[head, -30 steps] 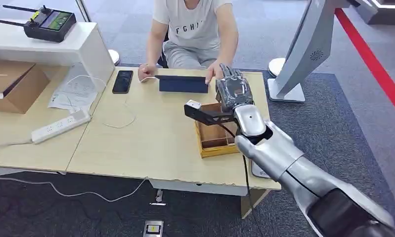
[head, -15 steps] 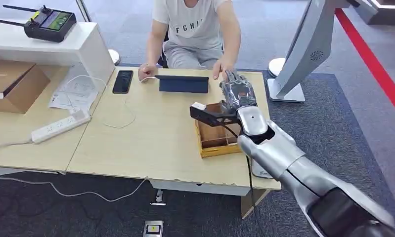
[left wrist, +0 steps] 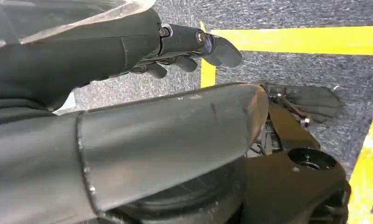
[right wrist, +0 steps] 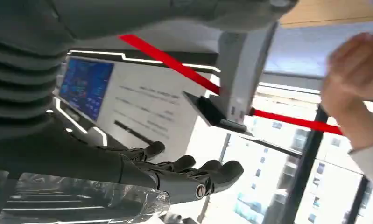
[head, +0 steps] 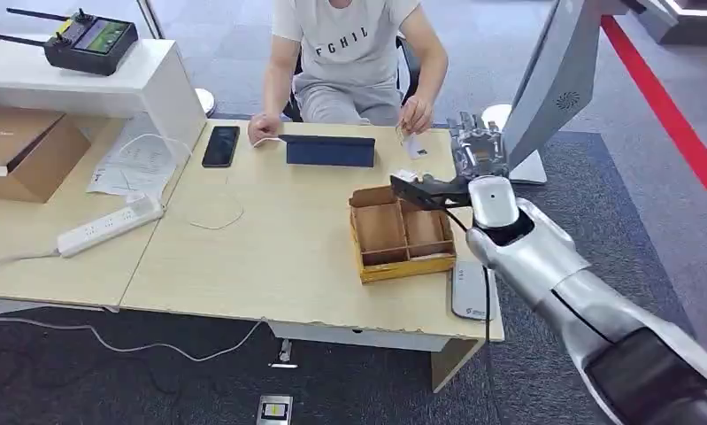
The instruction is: Pass the card to the sensor for recognition and then transmit it.
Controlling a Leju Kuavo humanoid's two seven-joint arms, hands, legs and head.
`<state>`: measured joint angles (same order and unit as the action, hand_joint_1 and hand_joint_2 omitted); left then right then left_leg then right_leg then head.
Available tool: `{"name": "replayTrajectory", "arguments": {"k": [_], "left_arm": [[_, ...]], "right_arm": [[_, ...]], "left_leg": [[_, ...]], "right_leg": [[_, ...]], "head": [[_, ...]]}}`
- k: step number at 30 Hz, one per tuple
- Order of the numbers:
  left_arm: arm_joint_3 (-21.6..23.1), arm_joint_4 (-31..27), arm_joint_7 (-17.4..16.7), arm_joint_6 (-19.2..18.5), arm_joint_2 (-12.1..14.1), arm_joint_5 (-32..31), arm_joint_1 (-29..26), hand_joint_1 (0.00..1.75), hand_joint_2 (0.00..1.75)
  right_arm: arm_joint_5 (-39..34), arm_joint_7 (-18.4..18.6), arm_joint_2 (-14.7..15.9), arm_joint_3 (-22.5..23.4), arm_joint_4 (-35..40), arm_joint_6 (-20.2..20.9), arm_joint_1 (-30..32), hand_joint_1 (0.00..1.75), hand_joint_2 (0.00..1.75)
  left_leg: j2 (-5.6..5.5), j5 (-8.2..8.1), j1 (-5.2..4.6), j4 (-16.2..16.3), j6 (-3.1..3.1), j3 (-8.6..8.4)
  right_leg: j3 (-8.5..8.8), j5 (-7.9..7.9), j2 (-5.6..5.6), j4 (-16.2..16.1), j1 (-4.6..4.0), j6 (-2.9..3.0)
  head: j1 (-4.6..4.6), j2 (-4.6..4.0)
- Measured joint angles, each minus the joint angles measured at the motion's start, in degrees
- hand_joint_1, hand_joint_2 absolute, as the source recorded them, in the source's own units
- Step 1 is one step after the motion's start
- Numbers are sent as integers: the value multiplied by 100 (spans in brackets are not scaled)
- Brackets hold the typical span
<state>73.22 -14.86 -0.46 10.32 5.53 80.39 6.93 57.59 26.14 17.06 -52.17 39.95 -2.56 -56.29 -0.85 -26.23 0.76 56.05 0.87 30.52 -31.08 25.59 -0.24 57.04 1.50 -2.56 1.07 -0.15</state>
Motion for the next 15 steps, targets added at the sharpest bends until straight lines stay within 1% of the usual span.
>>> {"name": "replayTrajectory", "arguments": {"k": [5, 9, 11, 13, 14, 15], "left_arm": [[-2, 2, -24, 15, 0, 151, -6, 0, 0], [-9, 2, -26, 48, -2, 247, -14, 0, 0], [-11, 2, -18, 70, -2, 284, -11, 0, 0], [-24, 2, 7, 98, -13, 330, -12, 0, 0], [-28, 2, 11, 98, -20, 335, -15, 0, 0], [-31, 2, 24, 98, -28, 348, -18, 0, 0]], "right_arm": [[99, 214, 826, 378, 99, 322, 141, 0, 0], [61, 355, 1450, 825, 177, 335, 599, 0, 0], [35, 367, 1747, 1058, 177, 302, 919, 0, 0], [-85, 383, 2017, 1376, 173, 267, 1368, 0, 0], [-105, 350, 2110, 1511, 171, 208, 1618, 0, 0], [-131, 260, 2209, 1669, 164, 28, 1891, 0, 0]], "left_leg": [[-3, -5, -4, 2, -7, -1], [-10, -10, -3, 3, -12, 0], [-9, -15, -2, 3, -16, -1], [-18, -16, 0, 3, -17, -2], [-21, -18, 0, 3, -17, 0], [-22, -20, 0, 2, -17, 2]], "right_leg": [[4, 0, -1, -6, 4, -1], [6, 1, 2, -11, 3, -2], [8, 2, 1, -12, 2, -3], [15, 5, 7, -15, 0, -6], [15, 6, 10, -15, 0, -6], [16, 6, 11, -15, -1, -6]], "head": [[0, 0], [0, 0], [-2, 0], [0, 0], [0, 0], [-2, 0]]}}
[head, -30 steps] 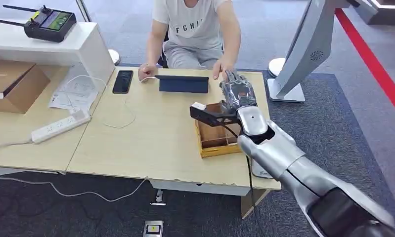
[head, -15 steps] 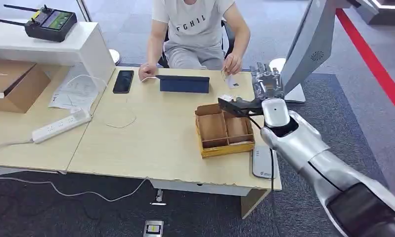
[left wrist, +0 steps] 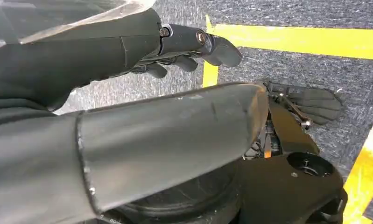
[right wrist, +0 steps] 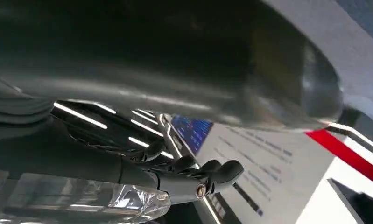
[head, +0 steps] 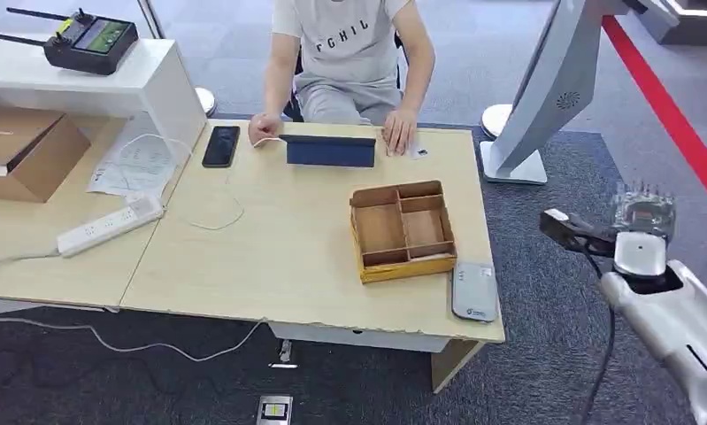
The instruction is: Pass the card to the sensor for recognition and then transmit it.
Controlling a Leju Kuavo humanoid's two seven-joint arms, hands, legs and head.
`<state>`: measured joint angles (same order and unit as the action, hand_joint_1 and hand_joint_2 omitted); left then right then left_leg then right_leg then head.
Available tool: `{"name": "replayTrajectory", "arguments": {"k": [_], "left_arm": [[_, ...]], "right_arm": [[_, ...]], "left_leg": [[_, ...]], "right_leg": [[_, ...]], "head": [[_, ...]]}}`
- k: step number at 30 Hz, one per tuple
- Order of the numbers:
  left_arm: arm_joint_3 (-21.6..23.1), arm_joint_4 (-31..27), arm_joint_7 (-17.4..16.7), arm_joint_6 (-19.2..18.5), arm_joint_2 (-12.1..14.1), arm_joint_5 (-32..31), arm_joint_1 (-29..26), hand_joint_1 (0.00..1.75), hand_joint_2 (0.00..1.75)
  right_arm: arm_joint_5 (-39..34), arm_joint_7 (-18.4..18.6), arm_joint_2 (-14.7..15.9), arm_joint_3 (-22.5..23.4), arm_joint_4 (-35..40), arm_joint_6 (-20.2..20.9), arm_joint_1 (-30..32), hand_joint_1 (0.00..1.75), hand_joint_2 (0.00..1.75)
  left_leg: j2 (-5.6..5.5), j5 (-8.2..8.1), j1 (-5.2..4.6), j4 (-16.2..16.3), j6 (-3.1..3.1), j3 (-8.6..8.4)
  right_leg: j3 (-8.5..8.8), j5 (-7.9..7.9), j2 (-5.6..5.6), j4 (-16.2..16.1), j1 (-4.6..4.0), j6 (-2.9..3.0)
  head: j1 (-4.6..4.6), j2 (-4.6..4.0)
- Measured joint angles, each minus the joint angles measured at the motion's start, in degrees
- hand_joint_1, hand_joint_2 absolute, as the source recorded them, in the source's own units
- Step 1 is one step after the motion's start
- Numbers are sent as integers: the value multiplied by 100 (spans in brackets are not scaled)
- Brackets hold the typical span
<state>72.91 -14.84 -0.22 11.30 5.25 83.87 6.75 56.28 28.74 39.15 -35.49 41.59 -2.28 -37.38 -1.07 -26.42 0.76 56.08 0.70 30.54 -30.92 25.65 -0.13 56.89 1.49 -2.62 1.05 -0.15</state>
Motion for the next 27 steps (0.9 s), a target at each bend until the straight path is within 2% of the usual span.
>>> {"name": "replayTrajectory", "arguments": {"k": [4, 5, 8, 11, 13, 15, 17, 23, 27], "left_arm": [[-26, 2, 140, 105, -48, 4, 5, 0, 0], [-28, 2, 162, 125, -59, -2, 9, 0, 0], [-44, 4, 286, 223, -98, 11, 6, 0, 0], [-83, 4, 328, 253, -142, 35, 1, 0, 0], [-122, 5, 326, 286, -162, 92, 3, 0, 0], [-136, 4, 304, 319, -177, 123, 3, 0, 0], [-168, 4, 249, 380, -208, 183, 5, 0, 0], [-201, 2, 116, 734, -297, 249, 11, 0, 0], [-258, 0, 157, 1019, -326, 212, 18, 0, 0]], "right_arm": [[-513, -938, 111, 716, -63, -1753, 1171, 0, 0], [-635, -1151, 102, 867, -89, -2057, 1402, 0, 0], [-1487, -1813, -133, 1410, -310, -3010, 2174, 0, 0], [-2342, -2477, -535, 1872, -694, -3446, 2781, 0, 0], [-2865, -2795, -876, 2191, -1060, -3485, 3033, 0, 0], [-2975, -2852, -1050, 2334, -1207, -3439, 3145, 0, 0], [-3062, -2813, -1414, 2558, -1536, -3269, 3273, 0, 0], [-3001, -1847, -2439, 2917, -2209, -2439, 3405, 0, 0], [-2918, -1606, -2877, 3101, -2498, -2053, 3408, 0, 0]], "left_leg": [[5, -9, 2, -3, 1, 1], [4, -9, 2, -3, 1, 0], [-10, -13, 19, -4, 4, -5], [-11, -15, 15, -5, 5, -3], [-6, -24, 24, -5, 18, -8], [-4, -24, 25, -5, 19, -11], [3, -25, 29, -6, 20, -12], [11, -27, 36, -6, 25, -16], [12, -27, 38, -6, 25, -16]], "right_leg": [[2, 8, -1, 0, -3, 1], [1, 11, -1, 0, -3, 3], [16, 26, 16, -2, -19, 6], [12, 28, 18, -2, -15, 10], [11, 29, 15, -2, -23, 12], [12, 32, 12, -2, -24, 16], [11, 34, 7, -2, -29, 20], [9, 36, -6, -1, -37, 23], [11, 36, -6, -1, -39, 24]], "head": [[2, 0], [0, 0], [2, 0], [-2, 0], [2, 0], [0, 0], [2, 0], [-2, 0], [2, 0]]}}
